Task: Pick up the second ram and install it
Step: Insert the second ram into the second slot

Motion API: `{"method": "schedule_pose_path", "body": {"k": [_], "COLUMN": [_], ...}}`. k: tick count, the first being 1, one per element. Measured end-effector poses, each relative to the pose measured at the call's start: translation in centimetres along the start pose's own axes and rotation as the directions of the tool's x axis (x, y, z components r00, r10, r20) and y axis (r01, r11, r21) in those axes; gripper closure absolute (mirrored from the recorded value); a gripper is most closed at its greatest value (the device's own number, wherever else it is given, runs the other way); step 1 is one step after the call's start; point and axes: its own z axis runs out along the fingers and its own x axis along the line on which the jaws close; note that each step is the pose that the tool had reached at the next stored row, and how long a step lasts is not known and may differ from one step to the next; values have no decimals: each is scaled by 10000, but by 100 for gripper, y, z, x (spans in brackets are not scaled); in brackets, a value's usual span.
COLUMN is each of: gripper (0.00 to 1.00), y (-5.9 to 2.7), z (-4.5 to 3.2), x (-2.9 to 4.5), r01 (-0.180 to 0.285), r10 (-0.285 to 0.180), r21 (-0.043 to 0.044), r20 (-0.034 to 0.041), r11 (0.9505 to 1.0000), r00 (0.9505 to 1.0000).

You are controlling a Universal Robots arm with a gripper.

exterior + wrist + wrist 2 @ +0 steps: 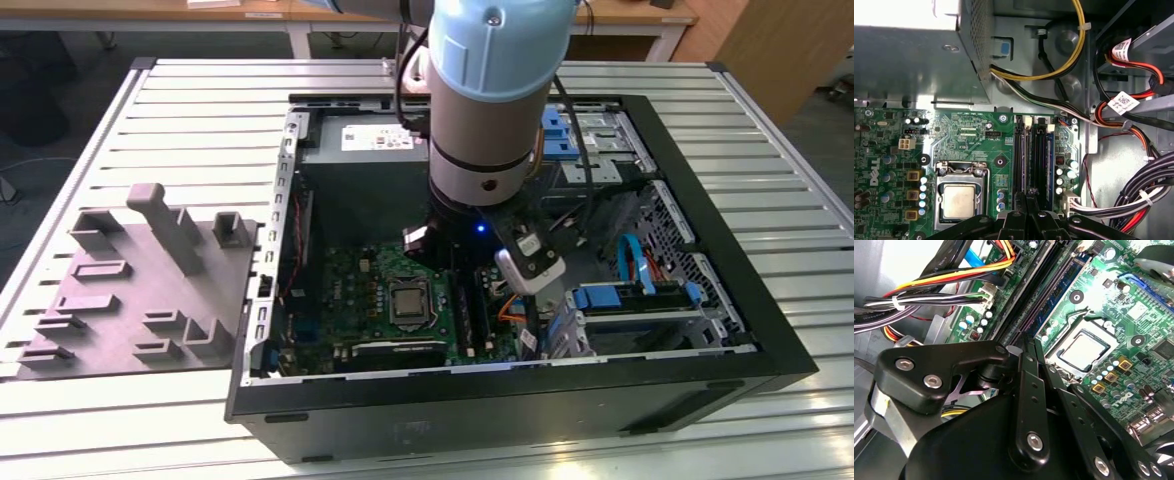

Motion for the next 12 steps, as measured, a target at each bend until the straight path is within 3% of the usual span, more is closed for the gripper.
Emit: {"method": "schedule_pose_path", "body": {"k": [12], "gripper": [88], "y": [0], "z": [1], "x": [-6], "r01": [-197], "r10": [197], "r21": [9], "r20": [15], "r11": [9998], "r00": [9998]}}
